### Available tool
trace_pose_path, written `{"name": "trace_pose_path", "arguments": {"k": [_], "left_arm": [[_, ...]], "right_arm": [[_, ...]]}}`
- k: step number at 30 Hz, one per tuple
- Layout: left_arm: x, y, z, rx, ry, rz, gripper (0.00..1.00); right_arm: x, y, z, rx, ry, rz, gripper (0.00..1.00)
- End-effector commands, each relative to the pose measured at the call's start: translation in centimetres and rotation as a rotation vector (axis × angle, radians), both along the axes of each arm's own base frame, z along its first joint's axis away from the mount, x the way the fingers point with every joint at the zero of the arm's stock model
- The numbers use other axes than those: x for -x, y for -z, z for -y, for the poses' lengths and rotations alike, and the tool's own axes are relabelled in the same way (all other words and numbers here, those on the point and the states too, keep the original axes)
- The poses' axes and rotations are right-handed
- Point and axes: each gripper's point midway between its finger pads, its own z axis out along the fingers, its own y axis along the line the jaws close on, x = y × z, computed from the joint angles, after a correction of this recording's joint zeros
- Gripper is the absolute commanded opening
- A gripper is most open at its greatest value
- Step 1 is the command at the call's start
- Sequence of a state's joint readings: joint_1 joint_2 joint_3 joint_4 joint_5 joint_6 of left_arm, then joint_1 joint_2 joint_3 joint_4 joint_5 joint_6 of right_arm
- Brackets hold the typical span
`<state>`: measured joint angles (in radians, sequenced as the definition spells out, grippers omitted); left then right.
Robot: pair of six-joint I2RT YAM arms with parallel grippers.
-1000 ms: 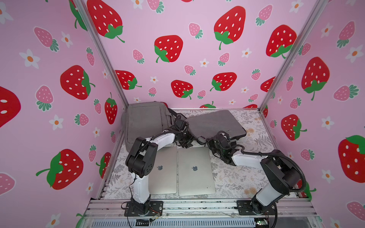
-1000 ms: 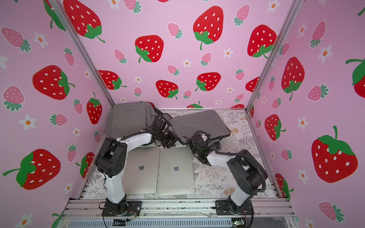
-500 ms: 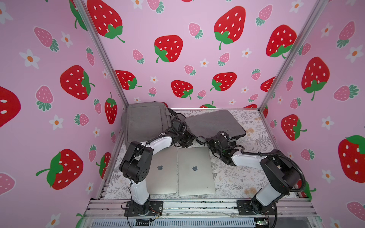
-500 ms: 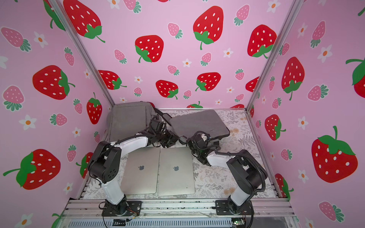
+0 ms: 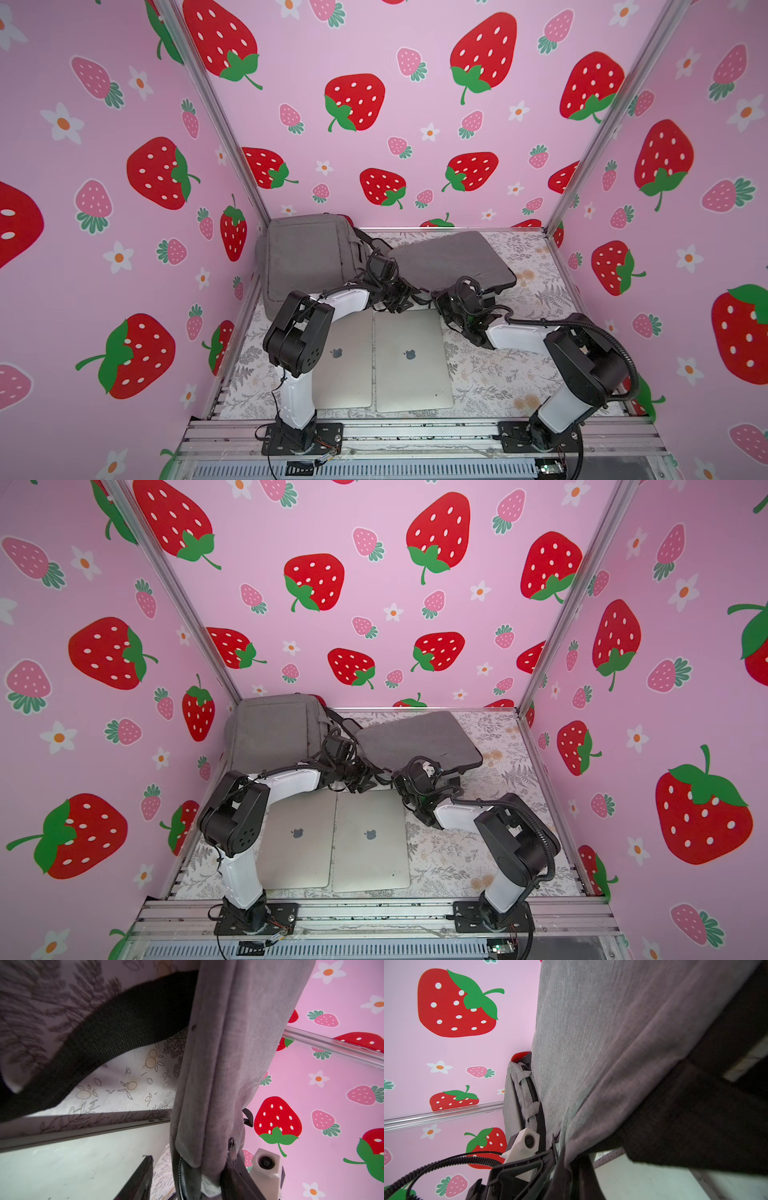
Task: Open the zippered laptop bag and take out the laptop
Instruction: Adjust the zippered laptop bag at the center of the board, then unzip the zipper on the zippered laptop bag.
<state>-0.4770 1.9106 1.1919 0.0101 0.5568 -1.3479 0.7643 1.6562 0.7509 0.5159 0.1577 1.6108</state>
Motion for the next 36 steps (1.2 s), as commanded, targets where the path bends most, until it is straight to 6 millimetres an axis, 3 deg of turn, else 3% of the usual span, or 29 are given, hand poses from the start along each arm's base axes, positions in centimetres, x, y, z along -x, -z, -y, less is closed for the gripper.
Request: {"name": "trace_pose_path", "arguments": {"k": [1, 6, 11, 16, 20, 27, 36], "left_arm": [[-1.3, -2.3, 1.1, 0.056, 0.008, 0.041, 0.43], [-1.5, -3.0, 0.6, 0.062, 0.007, 0.046, 0.14], [-1.6, -4.1, 0.3, 0.067, 0.022, 0.054, 0.02], [-1.8, -5.0, 0.5, 0.076, 0.039, 0.058, 0.0], [-1.9, -5.4, 0.7, 0.088, 0.045, 0.059, 0.0], [-1.9, -5.4, 1.0, 0.104, 0.067, 0.048, 0.0], [-1.6, -5.6, 1.3, 0.11, 0.102, 0.041, 0.0]], "right_arm": [[-0.2, -4.6, -2.9, -0.155, -0.061, 0.094, 0.0], [0.4, -3.5, -2.8, -0.121, -0.093, 0.086, 0.0], [1.3, -2.5, -2.7, -0.053, -0.173, 0.105, 0.14], [2.7, -2.7, -2.6, 0.055, -0.337, 0.179, 0.33], [5.1, -2.7, -1.9, 0.274, -0.553, 0.257, 0.42], [7.6, -2.2, -1.3, 0.413, -0.775, 0.43, 0.49], [7.9, -0.4, -0.8, 0.571, -0.976, 0.537, 0.51]]}}
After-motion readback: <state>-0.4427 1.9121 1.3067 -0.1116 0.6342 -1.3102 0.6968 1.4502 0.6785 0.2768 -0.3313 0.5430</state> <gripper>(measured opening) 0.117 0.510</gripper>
